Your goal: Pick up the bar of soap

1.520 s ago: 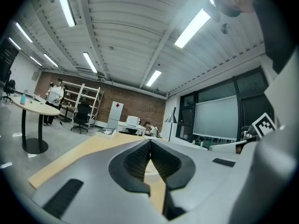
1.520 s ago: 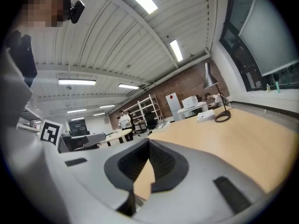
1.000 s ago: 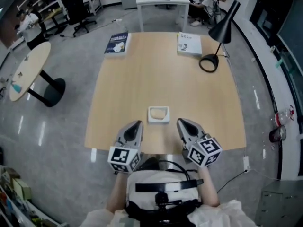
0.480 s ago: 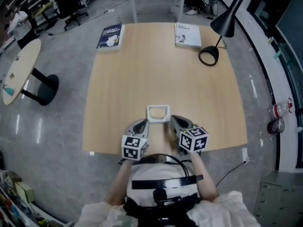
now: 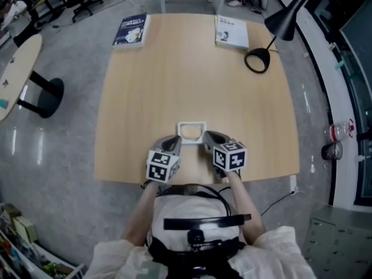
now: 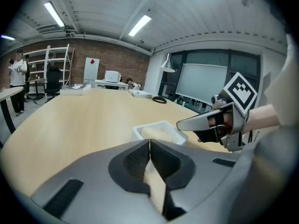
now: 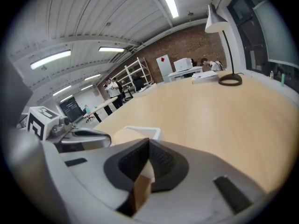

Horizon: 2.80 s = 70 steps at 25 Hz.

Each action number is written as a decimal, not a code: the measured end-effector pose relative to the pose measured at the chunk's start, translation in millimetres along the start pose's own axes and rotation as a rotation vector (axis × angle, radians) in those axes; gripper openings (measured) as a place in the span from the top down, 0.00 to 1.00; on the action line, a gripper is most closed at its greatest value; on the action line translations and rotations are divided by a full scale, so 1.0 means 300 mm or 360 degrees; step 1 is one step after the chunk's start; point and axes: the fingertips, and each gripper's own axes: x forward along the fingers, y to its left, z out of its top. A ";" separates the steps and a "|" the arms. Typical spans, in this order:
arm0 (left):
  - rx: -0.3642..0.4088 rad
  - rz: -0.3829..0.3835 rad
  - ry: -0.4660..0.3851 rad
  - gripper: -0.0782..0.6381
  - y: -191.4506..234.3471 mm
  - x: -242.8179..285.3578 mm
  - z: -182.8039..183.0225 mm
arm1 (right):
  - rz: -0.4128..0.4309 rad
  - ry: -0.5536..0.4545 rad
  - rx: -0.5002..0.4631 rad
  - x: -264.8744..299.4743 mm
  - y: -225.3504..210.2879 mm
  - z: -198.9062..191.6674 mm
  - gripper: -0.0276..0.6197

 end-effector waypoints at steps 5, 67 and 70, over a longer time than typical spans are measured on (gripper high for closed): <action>0.0070 -0.0011 0.0028 0.87 -0.013 0.007 0.000 | 0.0010 -0.0008 -0.0003 -0.011 -0.004 -0.004 0.94; -0.0046 -0.0036 -0.0132 0.87 -0.007 0.021 0.012 | 0.0136 0.0354 -0.0382 0.180 0.200 0.065 0.59; -0.0017 -0.0059 -0.0144 0.87 -0.017 0.021 0.012 | 0.0105 0.0402 -0.0364 0.176 0.171 0.054 0.56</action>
